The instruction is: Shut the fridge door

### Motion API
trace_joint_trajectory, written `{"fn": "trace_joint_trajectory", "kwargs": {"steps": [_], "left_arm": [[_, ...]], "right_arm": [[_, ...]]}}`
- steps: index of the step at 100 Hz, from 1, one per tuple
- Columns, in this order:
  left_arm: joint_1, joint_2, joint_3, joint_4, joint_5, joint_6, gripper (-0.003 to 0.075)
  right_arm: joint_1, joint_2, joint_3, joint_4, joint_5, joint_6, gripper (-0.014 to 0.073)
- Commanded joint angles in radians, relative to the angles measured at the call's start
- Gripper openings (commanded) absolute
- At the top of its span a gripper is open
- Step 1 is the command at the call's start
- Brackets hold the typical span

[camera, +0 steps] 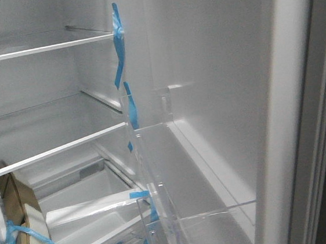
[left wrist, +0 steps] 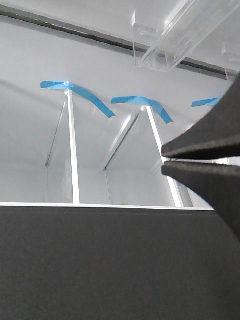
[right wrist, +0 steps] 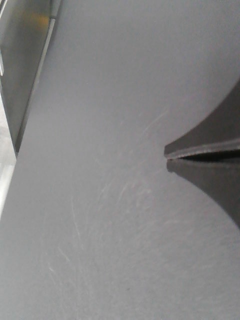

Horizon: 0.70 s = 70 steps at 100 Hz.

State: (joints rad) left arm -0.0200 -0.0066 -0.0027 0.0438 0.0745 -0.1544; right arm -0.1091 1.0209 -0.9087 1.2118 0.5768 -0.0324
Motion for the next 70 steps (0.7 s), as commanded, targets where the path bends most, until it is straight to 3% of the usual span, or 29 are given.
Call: {"fn": "trace_joint_trajectory", "kwargs": {"steps": [1, 37, 70], "left_arm": [[-0.004, -0.023, 0.04, -0.006, -0.083, -0.002, -0.002], [-0.004, -0.023, 0.04, -0.006, -0.083, -0.002, -0.002], [-0.004, -0.023, 0.04, -0.006, -0.083, -0.002, -0.002]], "right_arm": [[0.043, 0.004, -0.061, 0.002, -0.003, -0.034, -0.0071], [0.216, 0.09, -0.182, -0.106, -0.05, -0.06, -0.0071], [0.374, 0.187, -0.308, -0.312, -0.123, -0.06, -0.0071]]}}
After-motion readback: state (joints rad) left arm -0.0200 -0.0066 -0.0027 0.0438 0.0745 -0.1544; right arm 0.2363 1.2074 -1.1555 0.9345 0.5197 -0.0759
